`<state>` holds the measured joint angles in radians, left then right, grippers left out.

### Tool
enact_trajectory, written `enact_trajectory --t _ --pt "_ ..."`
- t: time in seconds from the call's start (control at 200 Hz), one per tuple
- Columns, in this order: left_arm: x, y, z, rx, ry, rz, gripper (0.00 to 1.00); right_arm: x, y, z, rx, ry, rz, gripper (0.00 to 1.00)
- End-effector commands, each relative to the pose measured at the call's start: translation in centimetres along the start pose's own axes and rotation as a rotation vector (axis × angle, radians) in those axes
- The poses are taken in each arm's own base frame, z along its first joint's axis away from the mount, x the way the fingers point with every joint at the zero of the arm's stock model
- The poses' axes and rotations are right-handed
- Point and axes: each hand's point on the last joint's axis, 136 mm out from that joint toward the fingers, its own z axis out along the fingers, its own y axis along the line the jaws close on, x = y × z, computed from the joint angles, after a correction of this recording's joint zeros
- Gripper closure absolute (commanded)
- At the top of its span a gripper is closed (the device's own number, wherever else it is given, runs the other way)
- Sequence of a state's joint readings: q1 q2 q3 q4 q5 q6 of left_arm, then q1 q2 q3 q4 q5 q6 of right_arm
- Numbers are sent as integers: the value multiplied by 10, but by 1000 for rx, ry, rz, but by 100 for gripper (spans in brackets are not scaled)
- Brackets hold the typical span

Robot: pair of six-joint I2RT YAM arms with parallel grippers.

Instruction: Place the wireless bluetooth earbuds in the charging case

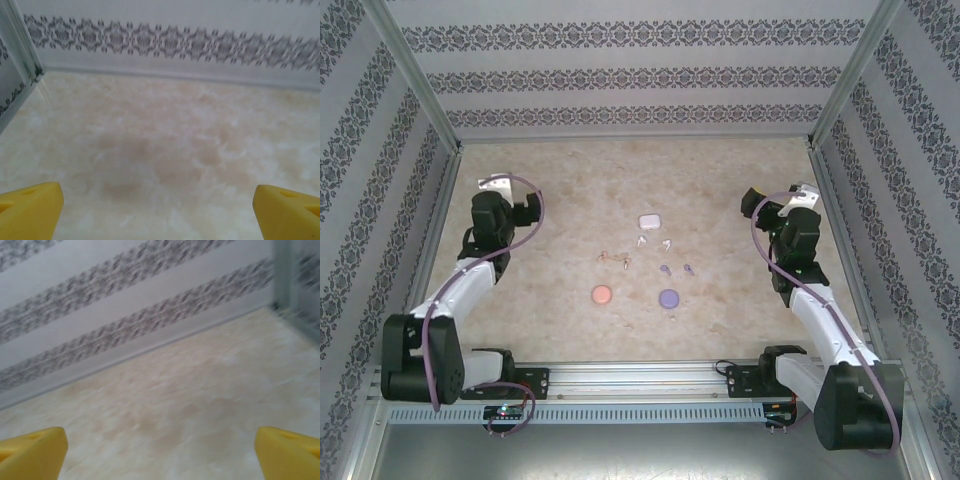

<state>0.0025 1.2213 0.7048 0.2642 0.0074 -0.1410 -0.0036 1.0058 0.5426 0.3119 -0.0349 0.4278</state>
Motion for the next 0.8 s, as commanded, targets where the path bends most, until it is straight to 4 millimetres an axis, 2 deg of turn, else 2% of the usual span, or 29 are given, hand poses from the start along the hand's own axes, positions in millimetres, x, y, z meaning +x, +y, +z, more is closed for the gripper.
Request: enact_trajectory --t 0.0,0.045,0.13,0.295,0.4,0.61,0.794 --pt "5 -16 -18 58 102 -181 1 35 41 -7 -176 246 145 9" --pt "5 -24 -23 90 118 -239 0 49 52 -11 -197 327 145 14" --pt "9 -37 -34 131 171 -323 0 78 66 -22 -178 478 114 17" --pt "21 -53 -52 180 272 -402 0 135 70 -51 -48 724 85 21" --pt "30 -59 -56 203 313 -427 0 166 72 -68 26 846 66 23" --pt "49 -62 -53 187 398 -467 0 211 81 -87 132 984 11 24" --pt "63 -70 -46 157 498 -387 0 239 97 -93 178 1050 -58 26"
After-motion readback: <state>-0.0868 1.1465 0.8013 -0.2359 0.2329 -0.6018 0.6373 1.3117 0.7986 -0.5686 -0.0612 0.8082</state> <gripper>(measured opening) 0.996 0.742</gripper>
